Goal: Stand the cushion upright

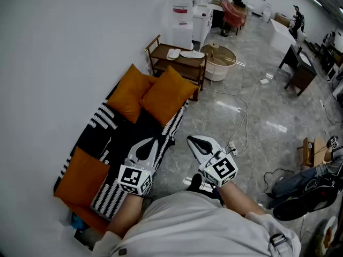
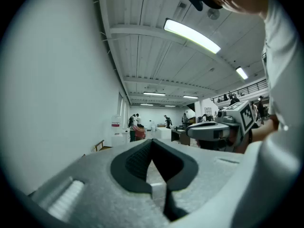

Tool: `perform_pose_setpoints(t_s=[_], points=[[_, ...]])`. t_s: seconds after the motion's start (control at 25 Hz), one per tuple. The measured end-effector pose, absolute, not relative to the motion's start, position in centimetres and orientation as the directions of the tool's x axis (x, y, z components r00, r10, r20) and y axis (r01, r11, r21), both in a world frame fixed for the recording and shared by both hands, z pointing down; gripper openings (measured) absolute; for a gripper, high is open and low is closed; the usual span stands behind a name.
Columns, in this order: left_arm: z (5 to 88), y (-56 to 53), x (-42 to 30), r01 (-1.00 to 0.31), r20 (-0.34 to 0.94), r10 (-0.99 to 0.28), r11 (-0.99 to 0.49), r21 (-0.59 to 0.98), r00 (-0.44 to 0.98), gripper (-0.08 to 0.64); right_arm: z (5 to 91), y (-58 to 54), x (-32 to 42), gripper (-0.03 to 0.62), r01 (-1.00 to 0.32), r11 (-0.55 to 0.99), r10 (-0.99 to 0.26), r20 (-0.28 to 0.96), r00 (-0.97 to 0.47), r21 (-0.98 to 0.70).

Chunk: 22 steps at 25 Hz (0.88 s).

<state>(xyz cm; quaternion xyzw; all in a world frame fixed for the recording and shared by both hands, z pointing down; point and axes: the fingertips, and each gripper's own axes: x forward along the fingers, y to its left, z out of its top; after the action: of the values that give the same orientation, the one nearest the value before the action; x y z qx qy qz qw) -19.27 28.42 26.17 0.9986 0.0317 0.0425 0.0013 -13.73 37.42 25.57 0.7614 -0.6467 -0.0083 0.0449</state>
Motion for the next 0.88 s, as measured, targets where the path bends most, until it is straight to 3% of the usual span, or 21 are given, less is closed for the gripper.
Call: perform_pose_setpoints(t_s=[0.44,0.88], points=[[26.7,28.7,-12.5,0.053,0.071,0.053,-0.999,0.001,0.996,0.003,26.7,37.9,-6.7,0.011,-0.985,-0.162,-0.986,0.039,0.164,0.052],[28.5,31.8,1.0,0.078,0.105,0.078,-0.997,0.007,0.991,0.003,27.7,40.7,5.6,0.011,-0.993,-0.117,-0.993,0.031,0.117,0.015]])
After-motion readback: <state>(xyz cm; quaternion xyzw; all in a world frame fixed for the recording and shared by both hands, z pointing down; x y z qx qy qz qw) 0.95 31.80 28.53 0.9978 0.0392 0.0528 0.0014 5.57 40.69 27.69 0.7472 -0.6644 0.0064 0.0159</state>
